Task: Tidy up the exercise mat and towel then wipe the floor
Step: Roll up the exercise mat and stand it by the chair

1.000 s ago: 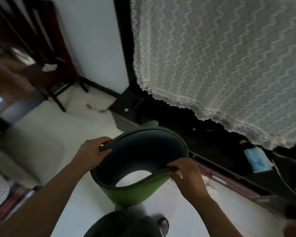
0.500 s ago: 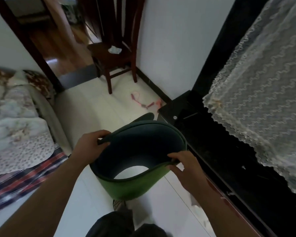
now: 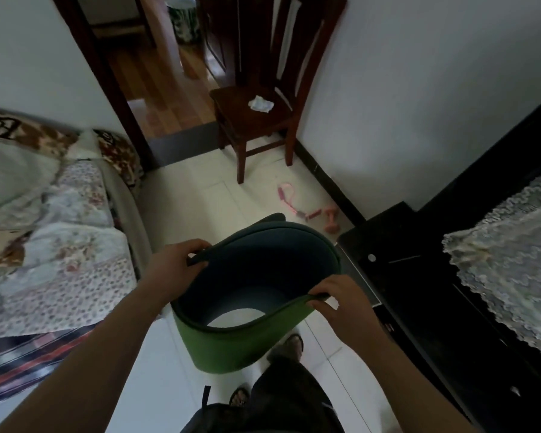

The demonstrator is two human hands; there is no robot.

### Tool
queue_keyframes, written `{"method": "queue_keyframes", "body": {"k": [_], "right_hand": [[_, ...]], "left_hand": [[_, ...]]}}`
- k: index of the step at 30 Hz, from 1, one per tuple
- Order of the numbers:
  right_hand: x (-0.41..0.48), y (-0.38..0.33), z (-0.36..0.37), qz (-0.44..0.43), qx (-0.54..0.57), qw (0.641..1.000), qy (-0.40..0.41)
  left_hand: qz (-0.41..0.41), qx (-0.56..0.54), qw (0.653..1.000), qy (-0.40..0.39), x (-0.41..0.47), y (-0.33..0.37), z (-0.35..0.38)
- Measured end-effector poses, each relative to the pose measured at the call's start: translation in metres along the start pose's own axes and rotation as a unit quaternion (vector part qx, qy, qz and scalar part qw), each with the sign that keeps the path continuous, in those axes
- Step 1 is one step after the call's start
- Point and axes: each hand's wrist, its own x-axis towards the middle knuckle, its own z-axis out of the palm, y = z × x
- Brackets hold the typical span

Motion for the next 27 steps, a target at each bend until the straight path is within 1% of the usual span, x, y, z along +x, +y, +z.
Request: {"method": "queue_keyframes", "body": {"k": [7, 13, 16, 22, 27], "right_hand": [[0.112, 0.048, -0.006, 0.005, 0.021, 1.0, 0.009], [0.219, 0.097, -0.039, 0.021, 0.032, 0.999, -0.024], [0.266, 0.116, -0.057, 0.023, 0.029, 0.999, -0.015], [0.342, 0.158, -0.078, 0.041, 0.008, 0.999, 0.02], [0.416, 0.183, -0.088, 0.115, -0.013, 0.99, 0.084]], "left_hand": [[0.002, 0.016, 1.0, -0.006, 0.121, 0.019, -0.015], [-0.013, 0.028, 0.999, -0.021, 0.237, 0.065, -0.028], [-0.007, 0.036, 0.998, -0.052, 0.294, 0.086, -0.033], [0.029, 0.038, 0.996, -0.082, 0.399, 0.125, -0.039], [0.118, 0.064, 0.985, -0.104, 0.519, 0.149, -0.043]]}}
